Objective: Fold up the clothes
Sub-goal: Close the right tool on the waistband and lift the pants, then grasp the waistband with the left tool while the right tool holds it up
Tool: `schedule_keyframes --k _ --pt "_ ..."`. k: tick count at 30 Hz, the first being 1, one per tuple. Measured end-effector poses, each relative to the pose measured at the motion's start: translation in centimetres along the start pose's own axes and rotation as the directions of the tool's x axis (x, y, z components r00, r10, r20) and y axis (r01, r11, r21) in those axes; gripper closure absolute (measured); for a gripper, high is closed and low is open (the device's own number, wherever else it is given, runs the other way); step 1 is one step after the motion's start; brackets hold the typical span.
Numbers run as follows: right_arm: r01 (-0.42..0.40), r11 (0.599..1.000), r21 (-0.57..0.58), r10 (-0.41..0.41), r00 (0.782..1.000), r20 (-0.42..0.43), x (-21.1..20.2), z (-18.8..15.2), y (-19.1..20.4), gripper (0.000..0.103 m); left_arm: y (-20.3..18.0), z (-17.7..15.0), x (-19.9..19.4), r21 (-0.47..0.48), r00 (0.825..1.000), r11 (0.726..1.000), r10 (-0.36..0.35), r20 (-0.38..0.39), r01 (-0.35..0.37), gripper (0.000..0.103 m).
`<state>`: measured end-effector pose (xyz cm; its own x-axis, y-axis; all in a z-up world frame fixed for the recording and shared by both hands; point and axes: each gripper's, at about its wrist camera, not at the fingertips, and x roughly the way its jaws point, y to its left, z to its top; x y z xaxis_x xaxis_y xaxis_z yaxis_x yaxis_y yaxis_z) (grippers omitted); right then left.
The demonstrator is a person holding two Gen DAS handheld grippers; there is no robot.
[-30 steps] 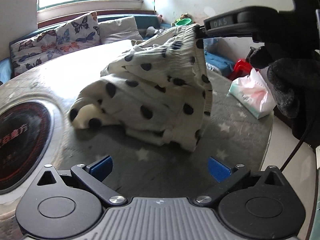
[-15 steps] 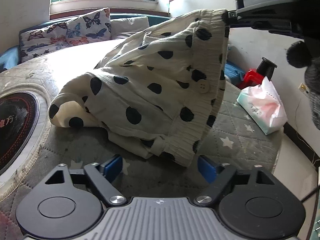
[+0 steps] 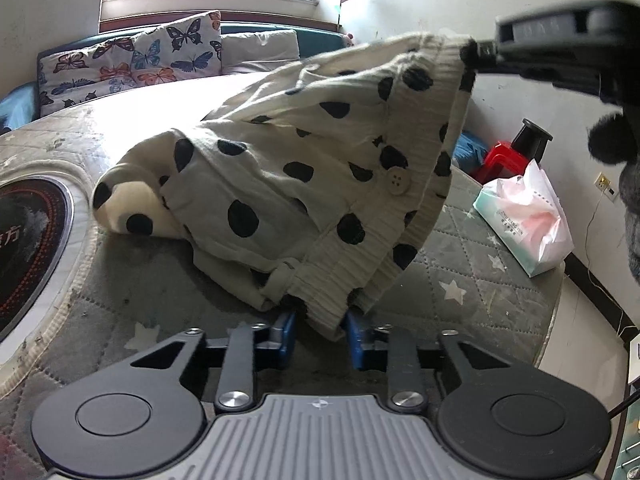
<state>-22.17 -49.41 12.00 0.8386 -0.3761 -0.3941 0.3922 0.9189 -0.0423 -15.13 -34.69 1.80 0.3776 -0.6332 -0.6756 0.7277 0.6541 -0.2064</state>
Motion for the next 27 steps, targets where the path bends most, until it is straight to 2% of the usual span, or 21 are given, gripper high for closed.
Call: schedule_keyframes --k 8,14,21,24,27 --pt "0.008 1.000 -0.002 -0.008 1.000 -0.025 -0.2 -1.1 0.0 0.098 1.9 0.5 -1.5 -0.006 0.999 1.000 0.022 0.032 -0.022 0.088" --pt "0.018 1.000 0.007 -0.017 0.997 -0.071 -0.1 -2.7 -0.4 0.098 4.7 0.9 -2.5 -0.038 0.997 0.997 0.066 0.051 -0.065 0.091" --pt "0.015 1.000 0.008 -0.014 0.988 -0.155 0.7 -5.5 -0.6 0.097 6.9 1.2 -3.3 -0.042 0.994 0.995 0.094 0.055 -0.092 0.090" --pt "0.016 1.000 -0.001 -0.016 0.984 -0.180 1.2 -6.4 -0.4 0.095 6.6 1.4 -3.1 -0.016 0.993 0.995 0.102 0.054 -0.101 0.087" --pt "0.017 1.000 -0.010 -0.019 0.979 -0.205 1.7 -7.3 -0.2 0.095 5.9 1.1 -2.7 0.025 0.992 0.993 0.110 0.061 -0.112 0.077"
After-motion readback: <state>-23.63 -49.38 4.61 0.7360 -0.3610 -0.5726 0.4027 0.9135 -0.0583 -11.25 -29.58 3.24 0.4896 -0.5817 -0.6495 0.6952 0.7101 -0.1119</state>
